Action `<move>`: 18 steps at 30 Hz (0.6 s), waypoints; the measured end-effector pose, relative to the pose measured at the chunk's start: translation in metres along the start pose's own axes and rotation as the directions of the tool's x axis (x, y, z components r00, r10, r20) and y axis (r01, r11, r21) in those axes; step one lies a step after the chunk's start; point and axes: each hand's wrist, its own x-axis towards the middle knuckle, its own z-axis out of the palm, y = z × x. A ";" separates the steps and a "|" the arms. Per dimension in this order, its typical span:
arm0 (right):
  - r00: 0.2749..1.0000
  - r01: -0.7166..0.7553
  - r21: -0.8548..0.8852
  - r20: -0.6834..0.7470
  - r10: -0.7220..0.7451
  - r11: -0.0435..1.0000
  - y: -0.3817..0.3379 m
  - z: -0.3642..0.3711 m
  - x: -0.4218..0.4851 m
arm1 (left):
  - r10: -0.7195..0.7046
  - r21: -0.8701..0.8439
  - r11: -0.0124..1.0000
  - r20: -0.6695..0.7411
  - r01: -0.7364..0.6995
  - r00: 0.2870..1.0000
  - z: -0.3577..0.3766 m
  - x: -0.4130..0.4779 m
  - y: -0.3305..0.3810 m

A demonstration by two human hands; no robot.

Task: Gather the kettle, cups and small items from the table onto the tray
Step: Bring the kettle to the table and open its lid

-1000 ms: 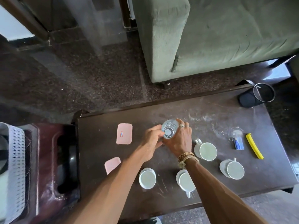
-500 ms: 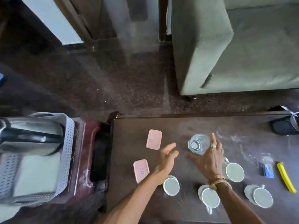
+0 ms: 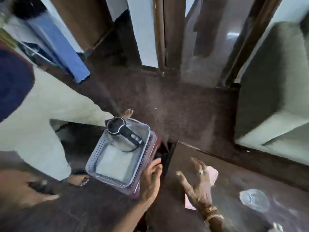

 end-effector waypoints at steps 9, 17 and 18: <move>0.955 0.060 0.057 0.287 -0.074 0.997 -0.146 0.099 0.059 | -0.043 -0.092 0.996 -0.527 -0.007 0.849 -0.166 0.071 0.010; 0.955 0.057 -0.037 0.292 -0.044 0.998 -0.175 0.163 0.101 | -0.076 -0.133 0.991 -0.333 0.033 0.940 -0.189 0.141 0.035; 0.953 0.041 -0.039 0.302 -0.027 0.998 -0.175 0.169 0.106 | -0.075 -0.154 0.988 -0.313 0.028 0.947 -0.190 0.146 0.036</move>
